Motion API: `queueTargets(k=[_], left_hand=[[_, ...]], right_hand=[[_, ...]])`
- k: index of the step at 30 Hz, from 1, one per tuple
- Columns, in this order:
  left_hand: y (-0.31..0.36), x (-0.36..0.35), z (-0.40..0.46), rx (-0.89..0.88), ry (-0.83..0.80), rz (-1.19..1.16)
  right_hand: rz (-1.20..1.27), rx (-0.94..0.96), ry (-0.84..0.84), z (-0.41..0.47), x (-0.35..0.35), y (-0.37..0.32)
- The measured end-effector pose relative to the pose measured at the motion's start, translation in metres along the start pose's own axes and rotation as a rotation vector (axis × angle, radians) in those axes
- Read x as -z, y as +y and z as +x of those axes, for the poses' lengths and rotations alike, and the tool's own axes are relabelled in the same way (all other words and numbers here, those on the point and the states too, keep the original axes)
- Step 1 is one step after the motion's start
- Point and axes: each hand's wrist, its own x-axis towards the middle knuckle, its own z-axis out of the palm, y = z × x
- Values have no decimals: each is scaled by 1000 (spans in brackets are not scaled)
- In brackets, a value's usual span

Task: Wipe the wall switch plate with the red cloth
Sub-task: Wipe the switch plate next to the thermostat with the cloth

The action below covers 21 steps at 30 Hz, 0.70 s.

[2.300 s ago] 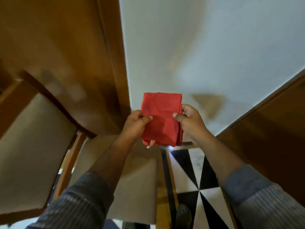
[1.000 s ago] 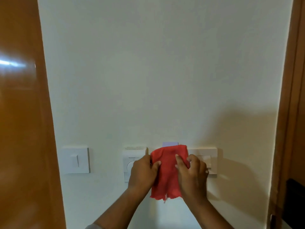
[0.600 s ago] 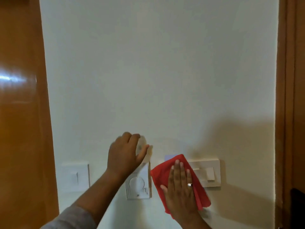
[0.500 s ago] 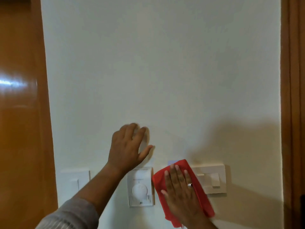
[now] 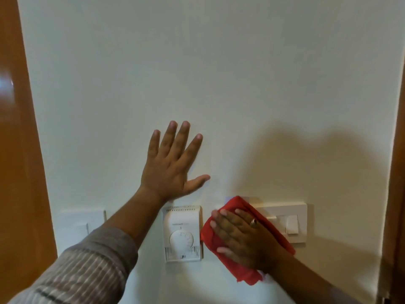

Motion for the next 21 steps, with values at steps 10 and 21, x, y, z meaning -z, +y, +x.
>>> queueTargets(k=[10, 21], left_hand=[[-2, -2, 0, -9, -14, 25], [0, -7, 0, -11, 16, 37]], right_hand=[[-24, -185, 12, 2, -12, -28], [-6, -412, 67, 13, -12, -25]])
